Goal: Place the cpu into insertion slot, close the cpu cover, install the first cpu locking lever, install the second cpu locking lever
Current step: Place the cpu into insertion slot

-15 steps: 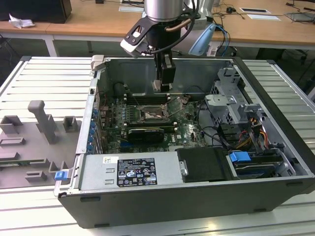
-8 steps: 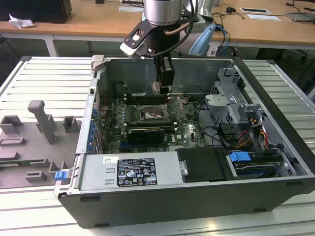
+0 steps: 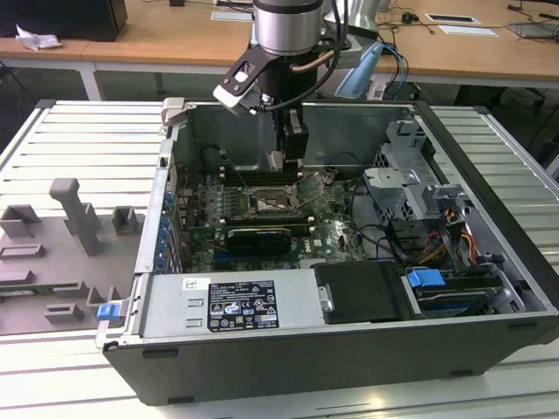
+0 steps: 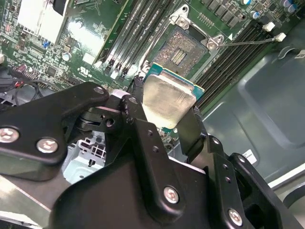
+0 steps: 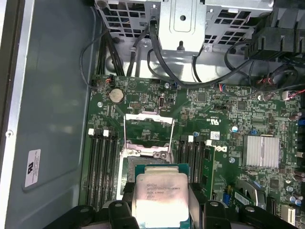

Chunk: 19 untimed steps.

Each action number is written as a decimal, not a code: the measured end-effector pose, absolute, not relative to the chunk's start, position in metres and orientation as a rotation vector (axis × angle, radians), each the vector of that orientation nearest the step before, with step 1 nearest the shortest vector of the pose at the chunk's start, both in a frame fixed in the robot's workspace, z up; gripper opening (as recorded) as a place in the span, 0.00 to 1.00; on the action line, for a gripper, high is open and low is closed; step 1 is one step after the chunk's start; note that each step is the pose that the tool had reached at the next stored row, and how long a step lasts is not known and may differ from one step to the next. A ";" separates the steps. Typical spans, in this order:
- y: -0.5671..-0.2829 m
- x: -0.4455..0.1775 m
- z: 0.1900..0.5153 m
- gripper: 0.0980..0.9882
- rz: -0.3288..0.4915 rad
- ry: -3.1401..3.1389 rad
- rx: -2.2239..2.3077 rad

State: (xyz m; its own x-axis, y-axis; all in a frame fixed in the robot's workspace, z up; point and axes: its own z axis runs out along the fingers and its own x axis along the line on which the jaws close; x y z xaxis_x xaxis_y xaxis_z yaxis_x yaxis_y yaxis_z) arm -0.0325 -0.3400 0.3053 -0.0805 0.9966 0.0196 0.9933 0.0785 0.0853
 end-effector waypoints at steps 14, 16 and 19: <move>-0.340 -0.033 0.296 0.48 0.118 2.275 2.100; -0.340 -0.033 0.295 0.48 0.118 2.275 2.100; -0.340 -0.033 0.293 0.48 0.118 2.275 2.100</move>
